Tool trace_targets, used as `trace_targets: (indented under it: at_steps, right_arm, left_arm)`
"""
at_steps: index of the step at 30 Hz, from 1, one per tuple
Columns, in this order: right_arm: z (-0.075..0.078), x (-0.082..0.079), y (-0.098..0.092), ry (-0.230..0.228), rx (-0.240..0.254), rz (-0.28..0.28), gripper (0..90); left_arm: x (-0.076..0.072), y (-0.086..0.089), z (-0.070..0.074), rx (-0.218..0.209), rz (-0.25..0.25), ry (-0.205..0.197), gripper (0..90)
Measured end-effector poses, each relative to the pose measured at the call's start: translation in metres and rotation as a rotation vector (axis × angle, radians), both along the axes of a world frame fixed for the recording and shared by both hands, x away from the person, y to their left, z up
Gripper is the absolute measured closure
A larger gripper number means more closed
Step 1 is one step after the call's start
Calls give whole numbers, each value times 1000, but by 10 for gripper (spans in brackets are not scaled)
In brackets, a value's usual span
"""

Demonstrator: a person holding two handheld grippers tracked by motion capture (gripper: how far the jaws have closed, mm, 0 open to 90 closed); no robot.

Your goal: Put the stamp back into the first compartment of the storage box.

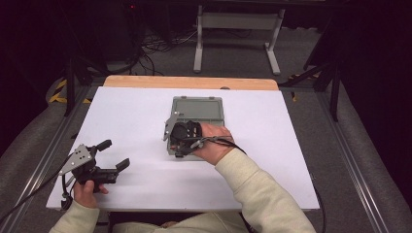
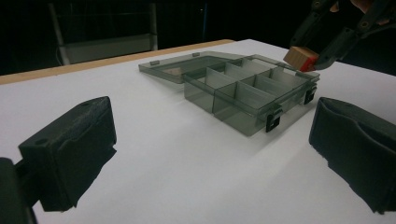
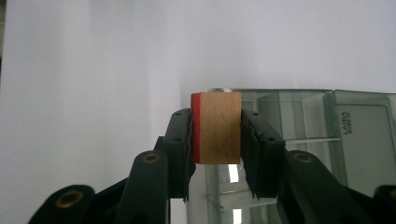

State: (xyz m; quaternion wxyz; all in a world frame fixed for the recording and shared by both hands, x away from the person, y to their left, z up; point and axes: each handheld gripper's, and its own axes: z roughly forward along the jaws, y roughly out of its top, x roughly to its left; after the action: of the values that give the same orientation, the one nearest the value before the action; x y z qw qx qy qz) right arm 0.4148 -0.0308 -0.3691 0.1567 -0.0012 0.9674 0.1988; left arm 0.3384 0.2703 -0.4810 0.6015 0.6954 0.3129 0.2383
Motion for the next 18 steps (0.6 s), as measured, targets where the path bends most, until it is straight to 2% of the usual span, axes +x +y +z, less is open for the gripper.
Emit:
trace_targets:
  at_steps: [10, 18]
  right_arm:
    - [1, 17, -3, -54, 19, -31, 657]
    - [0, 36, -7, -67, 32, -63, 657]
  left_arm:
    - [0, 0, 0, -1, 1, 1, 14]
    - [0, 0, 0, -1, 0, 1, 14]
